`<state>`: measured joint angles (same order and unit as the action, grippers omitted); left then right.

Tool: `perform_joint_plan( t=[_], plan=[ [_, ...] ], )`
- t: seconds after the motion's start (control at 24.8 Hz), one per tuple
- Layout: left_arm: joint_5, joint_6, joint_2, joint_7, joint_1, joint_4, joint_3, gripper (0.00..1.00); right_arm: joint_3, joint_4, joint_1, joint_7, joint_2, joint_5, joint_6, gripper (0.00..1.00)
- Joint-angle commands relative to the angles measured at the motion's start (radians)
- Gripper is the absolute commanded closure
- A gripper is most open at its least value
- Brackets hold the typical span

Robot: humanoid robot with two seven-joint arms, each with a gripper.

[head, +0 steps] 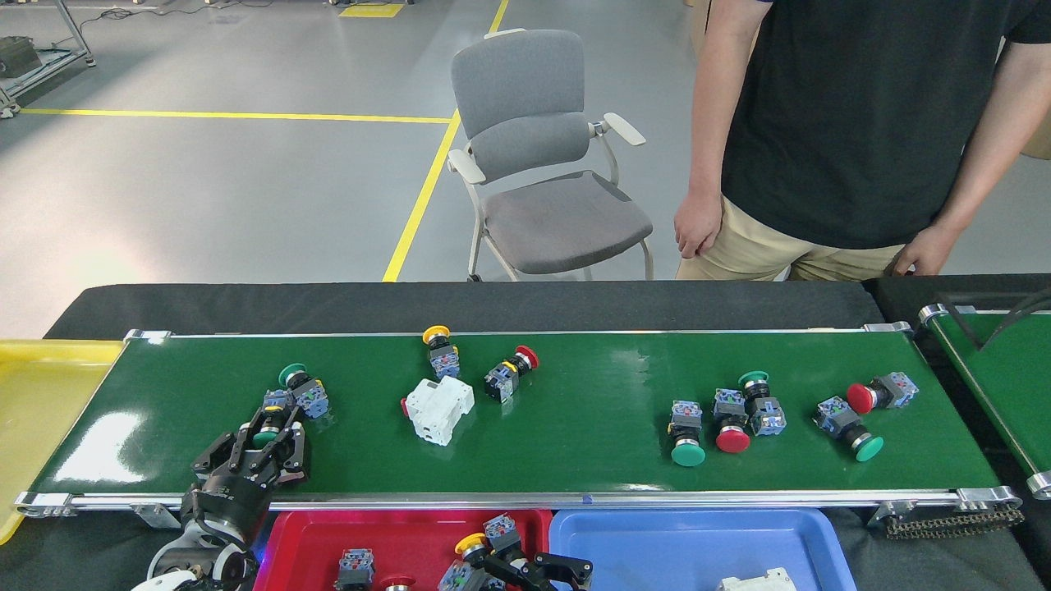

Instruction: Pick switch part from conveyor to tray

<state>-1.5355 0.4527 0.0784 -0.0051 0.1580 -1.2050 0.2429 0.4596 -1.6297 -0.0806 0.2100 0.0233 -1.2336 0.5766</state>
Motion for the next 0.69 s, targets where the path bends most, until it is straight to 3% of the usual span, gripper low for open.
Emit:
perform_joint_plan(
  t=[0.0, 0.12, 0.2, 0.28, 0.32, 0.52, 0.65],
  plan=[
    [0.020, 0.130, 0.008, 0.010, -0.049, -0.105, -0.001, 0.93, -0.001, -0.015, 0.012, 0.003, 0.007, 0.003, 0.006, 0.02],
    [0.052, 0.333, 0.009, 0.008, -0.249, -0.327, -0.001, 0.87, -0.087, -0.044, 0.015, 0.002, 0.020, 0.008, -0.006, 0.02],
    [0.060, 0.333, 0.006, 0.008, -0.362, -0.426, 0.001, 0.73, -0.216, -0.096, 0.015, -0.001, 0.058, 0.006, -0.050, 0.02],
    [0.060, 0.333, -0.002, 0.008, -0.428, -0.484, -0.001, 0.30, -0.309, -0.108, 0.018, -0.004, 0.083, 0.006, -0.090, 0.02],
    [0.061, 0.333, -0.012, 0.008, -0.451, -0.504, 0.004, 0.00, -0.367, -0.108, 0.018, -0.004, 0.083, 0.006, -0.112, 0.02],
    [0.066, 0.333, -0.028, 0.010, -0.459, -0.508, 0.012, 0.00, -0.541, -0.117, -0.036, -0.012, 0.079, 0.003, -0.248, 0.02],
    [0.067, 0.333, -0.043, 0.011, -0.451, -0.510, 0.108, 0.00, -0.596, -0.139, -0.110, -0.115, 0.078, -0.003, -0.325, 0.02]
  ],
)
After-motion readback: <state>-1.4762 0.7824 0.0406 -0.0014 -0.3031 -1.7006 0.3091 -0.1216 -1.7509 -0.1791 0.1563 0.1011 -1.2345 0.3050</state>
